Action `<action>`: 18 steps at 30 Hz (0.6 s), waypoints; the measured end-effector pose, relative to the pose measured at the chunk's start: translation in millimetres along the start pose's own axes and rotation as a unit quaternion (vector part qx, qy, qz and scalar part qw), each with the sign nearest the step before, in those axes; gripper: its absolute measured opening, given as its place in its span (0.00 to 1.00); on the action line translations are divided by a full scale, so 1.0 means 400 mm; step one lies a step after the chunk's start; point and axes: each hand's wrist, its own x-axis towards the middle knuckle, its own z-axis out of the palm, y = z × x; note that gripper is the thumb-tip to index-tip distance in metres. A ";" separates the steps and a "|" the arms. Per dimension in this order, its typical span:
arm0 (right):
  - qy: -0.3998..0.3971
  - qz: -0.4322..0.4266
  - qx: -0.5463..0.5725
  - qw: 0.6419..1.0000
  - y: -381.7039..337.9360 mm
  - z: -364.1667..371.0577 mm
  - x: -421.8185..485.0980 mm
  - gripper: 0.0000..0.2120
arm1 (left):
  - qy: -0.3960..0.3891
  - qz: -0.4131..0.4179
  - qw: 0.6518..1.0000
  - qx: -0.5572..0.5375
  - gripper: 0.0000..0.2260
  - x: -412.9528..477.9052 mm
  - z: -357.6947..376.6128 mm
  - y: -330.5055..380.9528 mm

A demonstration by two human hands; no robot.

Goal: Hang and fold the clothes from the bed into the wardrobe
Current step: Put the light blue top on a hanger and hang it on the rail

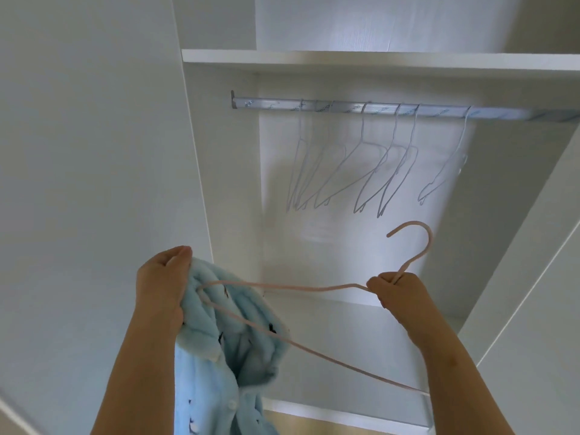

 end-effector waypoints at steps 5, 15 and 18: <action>0.003 -0.003 -0.056 0.998 -0.006 0.002 0.000 0.20 | -0.069 0.089 0.991 0.067 0.04 -0.016 0.002 0.007; 0.080 -0.025 -0.079 0.993 -0.005 -0.002 0.013 0.19 | -0.063 0.140 0.986 0.060 0.05 -0.009 0.009 0.011; 0.092 -0.017 -0.097 0.991 0.001 -0.010 0.013 0.22 | -0.056 0.163 0.984 0.055 0.05 -0.007 0.014 0.017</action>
